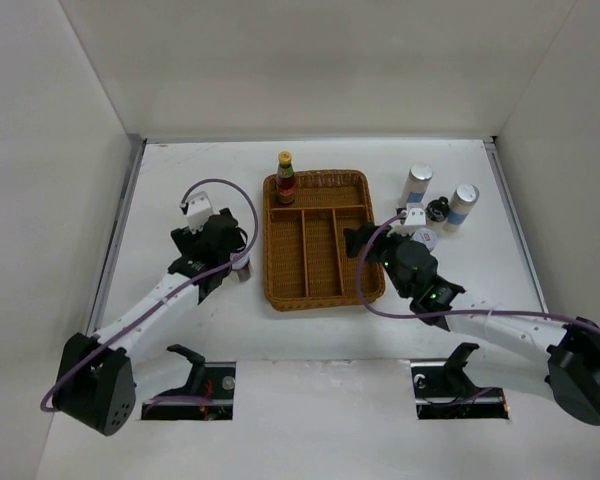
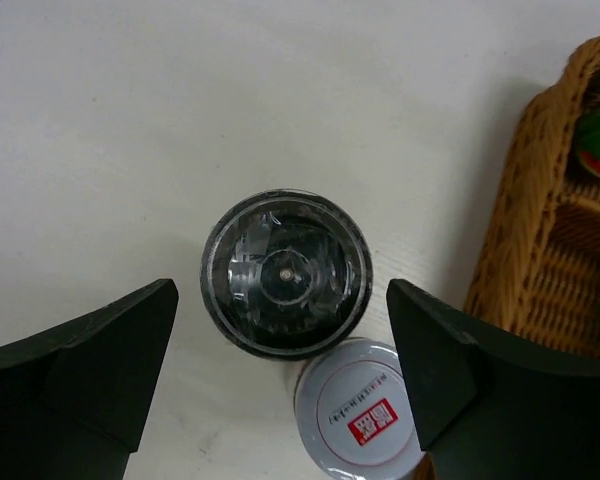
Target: Organize the condiment bottles
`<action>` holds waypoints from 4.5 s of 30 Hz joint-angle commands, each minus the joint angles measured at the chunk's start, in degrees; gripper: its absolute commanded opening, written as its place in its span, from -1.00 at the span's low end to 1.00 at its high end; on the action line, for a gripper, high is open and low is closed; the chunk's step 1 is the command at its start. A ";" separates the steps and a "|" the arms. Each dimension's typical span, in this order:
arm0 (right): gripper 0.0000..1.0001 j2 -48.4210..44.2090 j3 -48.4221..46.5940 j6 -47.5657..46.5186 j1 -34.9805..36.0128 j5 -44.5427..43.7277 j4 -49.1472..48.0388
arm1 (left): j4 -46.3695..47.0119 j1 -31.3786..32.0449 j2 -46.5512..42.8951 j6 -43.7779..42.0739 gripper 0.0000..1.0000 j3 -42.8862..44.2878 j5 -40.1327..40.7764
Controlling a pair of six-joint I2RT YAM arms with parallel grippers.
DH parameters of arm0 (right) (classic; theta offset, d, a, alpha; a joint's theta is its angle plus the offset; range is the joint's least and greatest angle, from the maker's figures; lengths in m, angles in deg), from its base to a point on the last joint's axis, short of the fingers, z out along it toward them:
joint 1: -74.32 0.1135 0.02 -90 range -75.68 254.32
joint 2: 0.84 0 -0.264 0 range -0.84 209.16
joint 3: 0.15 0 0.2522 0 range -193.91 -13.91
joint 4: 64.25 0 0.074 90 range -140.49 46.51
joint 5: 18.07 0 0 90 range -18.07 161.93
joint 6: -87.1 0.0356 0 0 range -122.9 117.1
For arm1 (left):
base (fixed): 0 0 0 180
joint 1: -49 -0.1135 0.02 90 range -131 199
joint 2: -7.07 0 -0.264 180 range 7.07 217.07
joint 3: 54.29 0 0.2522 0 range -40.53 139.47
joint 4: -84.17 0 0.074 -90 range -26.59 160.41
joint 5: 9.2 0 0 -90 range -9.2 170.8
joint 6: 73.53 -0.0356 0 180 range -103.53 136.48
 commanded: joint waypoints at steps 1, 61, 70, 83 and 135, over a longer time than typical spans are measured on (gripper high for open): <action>1.00 -0.65 -0.78 0.46 -0.13 0.99 -1.74 | 4.81 -1.37 3.29 0.49 0.68 0.30 -0.11; 1.00 -0.74 -0.16 1.16 -0.92 1.51 -2.18 | 0.37 8.40 -4.87 1.45 0.68 1.63 -1.33; 1.00 0.49 -1.04 0.81 -0.83 1.95 -1.91 | -0.46 7.33 -2.43 1.99 0.63 -2.87 -3.97; 1.00 0.58 -1.13 0.73 -0.74 1.95 -1.74 | 4.56 6.01 2.61 1.55 -0.09 -3.92 -5.03; 0.99 -2.49 0.36 0.46 -1.09 0.02 -2.00 | 17.91 23.68 12.25 -6.45 -0.50 7.95 -3.18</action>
